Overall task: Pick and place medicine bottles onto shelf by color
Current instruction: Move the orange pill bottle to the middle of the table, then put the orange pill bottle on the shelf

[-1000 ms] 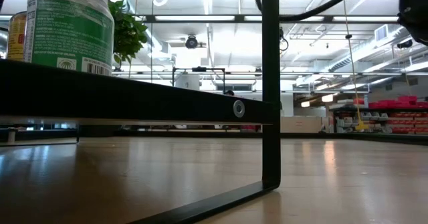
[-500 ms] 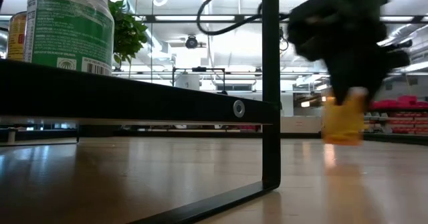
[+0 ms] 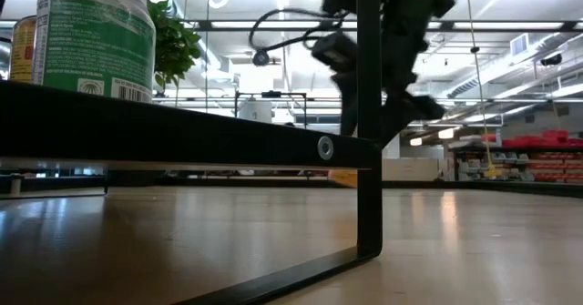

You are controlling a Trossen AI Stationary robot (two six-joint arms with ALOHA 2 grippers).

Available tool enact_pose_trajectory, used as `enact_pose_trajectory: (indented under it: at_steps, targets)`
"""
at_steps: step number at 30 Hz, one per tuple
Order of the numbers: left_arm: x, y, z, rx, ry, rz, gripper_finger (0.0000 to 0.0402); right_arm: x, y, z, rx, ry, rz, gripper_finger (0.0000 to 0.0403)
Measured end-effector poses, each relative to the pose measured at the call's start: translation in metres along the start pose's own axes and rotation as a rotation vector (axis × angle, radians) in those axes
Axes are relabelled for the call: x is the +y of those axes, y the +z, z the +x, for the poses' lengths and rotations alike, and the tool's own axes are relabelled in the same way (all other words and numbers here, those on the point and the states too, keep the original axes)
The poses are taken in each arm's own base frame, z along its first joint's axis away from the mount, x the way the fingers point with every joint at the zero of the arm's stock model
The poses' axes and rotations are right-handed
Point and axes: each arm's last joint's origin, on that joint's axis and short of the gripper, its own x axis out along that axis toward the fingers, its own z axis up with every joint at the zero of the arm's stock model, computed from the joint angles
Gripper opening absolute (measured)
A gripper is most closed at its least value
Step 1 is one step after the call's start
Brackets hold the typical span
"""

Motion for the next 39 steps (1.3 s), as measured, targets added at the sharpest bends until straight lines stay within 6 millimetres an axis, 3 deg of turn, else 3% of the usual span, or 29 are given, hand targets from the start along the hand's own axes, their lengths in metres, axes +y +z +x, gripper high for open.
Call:
enact_pose_trajectory:
  at_steps: [10,18,28,39]
  targets:
    - [0.013,-0.007,-0.012,-0.026,0.021,-0.041,0.0281,0.051,0.022,0.022,0.089,-0.165,-0.27,0.0207]
    - [0.018,-0.012,-0.022,-0.046,0.034,-0.096,0.0281,0.081,0.043,0.04,0.099,-0.121,-0.304,0.0207]
    - [0.018,-0.011,-0.021,-0.046,0.033,-0.105,0.0281,0.089,0.045,0.049,0.126,-0.135,-0.285,0.0214]
    - [0.018,-0.011,-0.021,-0.047,0.033,-0.106,0.0281,0.093,0.037,0.047,0.127,-0.142,-0.278,0.0298]
